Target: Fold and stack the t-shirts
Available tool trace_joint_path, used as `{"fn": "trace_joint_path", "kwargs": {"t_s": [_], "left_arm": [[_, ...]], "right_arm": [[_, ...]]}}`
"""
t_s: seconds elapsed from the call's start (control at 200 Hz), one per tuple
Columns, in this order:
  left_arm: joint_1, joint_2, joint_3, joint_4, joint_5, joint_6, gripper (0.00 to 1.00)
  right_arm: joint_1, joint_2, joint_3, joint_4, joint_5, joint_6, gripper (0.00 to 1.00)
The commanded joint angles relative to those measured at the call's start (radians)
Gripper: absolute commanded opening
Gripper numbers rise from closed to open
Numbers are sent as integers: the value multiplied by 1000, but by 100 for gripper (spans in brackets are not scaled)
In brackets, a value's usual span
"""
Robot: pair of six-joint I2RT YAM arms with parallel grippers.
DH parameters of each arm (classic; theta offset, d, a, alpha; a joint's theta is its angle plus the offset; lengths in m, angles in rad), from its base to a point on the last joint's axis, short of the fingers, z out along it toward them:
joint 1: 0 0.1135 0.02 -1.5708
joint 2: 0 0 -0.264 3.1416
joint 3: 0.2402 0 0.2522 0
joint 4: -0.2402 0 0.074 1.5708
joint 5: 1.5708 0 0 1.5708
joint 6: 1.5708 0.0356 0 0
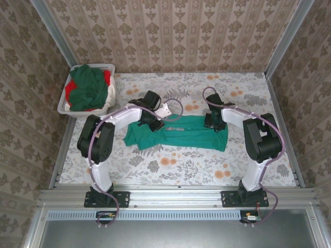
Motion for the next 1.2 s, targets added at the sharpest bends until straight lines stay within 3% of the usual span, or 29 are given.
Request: {"fn": "trace_joint_path", "kwargs": {"t_s": [0.0, 0.18, 0.395, 0.445, 0.52, 0.55, 0.58, 0.595, 0.69, 0.87, 1.05, 1.195], "left_arm": [[0, -78, -56, 7, 52, 58, 0], [-3, -12, -33, -85, 52, 89, 0], [-6, 67, 16, -144, 24, 74, 21], [-5, 70, 24, -140, 26, 67, 35], [3, 70, 37, -133, 28, 47, 48], [10, 69, 45, -132, 32, 39, 63], [19, 64, 53, -130, 46, 28, 95], [23, 62, 58, -129, 52, 24, 99], [63, 29, 72, -103, 117, -26, 100], [183, -38, 39, 29, 239, -180, 100], [220, 71, 114, -49, -11, -331, 100], [250, 176, 169, -121, -39, -418, 100]], "right_arm": [[-12, -50, -30, -53, 22, 22, 43], [-12, -91, -37, -50, 19, 33, 43], [-12, -57, -41, -39, 15, 39, 44], [-12, -46, -41, -41, 23, 40, 44], [-13, -40, -42, -46, 27, 37, 42], [-12, -41, -44, -50, 33, 35, 40], [-15, -46, -48, -55, 44, 35, 38], [-16, -48, -51, -57, 50, 36, 37], [-36, -62, -73, -57, 60, 34, 23], [-65, -119, -114, -90, 64, 31, 23], [-35, -239, -133, -67, 9, 43, 29], [-2, -164, -73, -4, -32, 21, 33]]}}
